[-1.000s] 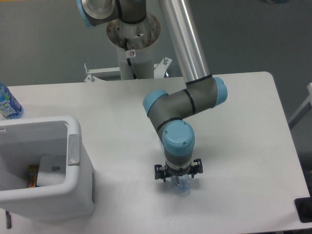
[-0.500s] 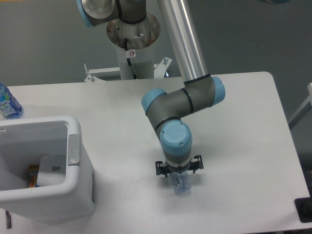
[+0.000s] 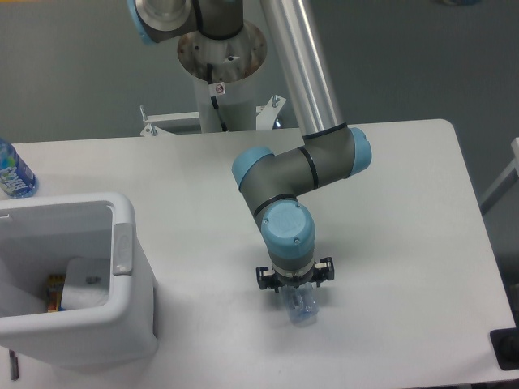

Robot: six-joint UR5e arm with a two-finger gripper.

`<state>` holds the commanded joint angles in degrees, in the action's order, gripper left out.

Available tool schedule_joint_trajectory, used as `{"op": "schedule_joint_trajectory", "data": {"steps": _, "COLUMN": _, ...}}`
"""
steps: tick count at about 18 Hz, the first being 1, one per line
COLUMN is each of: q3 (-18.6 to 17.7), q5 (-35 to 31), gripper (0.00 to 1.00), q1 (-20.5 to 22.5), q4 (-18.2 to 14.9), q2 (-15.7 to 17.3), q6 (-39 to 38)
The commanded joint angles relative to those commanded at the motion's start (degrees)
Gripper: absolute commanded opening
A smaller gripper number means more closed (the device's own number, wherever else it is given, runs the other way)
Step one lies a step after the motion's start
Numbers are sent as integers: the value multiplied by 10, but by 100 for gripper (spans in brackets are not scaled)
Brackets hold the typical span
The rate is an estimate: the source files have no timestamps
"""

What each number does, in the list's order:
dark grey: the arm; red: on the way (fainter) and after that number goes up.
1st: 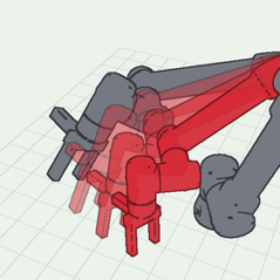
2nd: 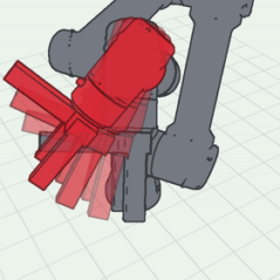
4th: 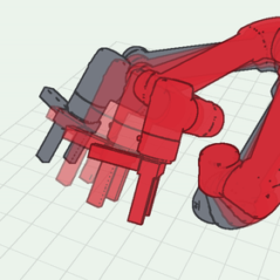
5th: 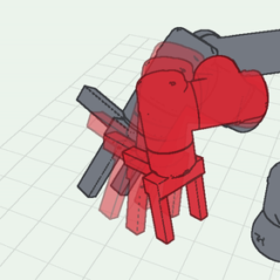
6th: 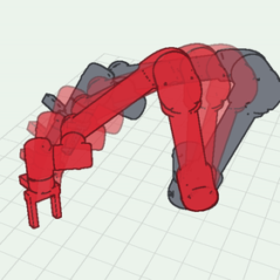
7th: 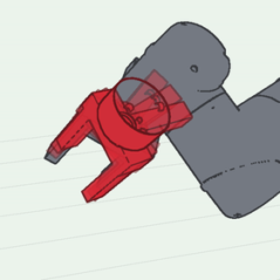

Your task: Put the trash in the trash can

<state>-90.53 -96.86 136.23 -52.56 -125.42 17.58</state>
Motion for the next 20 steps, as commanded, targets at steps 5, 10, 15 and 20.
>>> {"op": "schedule_joint_trajectory", "data": {"steps": 5, "q3": 0, "q5": 0, "gripper": 64, "q1": 0, "q4": 0, "q2": 4, "q6": 0}}
{"op": "schedule_joint_trajectory", "data": {"steps": 10, "q3": 0, "q5": 0, "gripper": 62, "q1": 0, "q4": 0, "q2": 4, "q6": -1}}
{"op": "schedule_joint_trajectory", "data": {"steps": 15, "q3": 0, "q5": 0, "gripper": 60, "q1": 0, "q4": 1, "q2": 4, "q6": 0}}
{"op": "schedule_joint_trajectory", "data": {"steps": 20, "q3": 6, "q5": 8, "gripper": 60, "q1": 2, "q4": 5, "q2": 14, "q6": 0}}
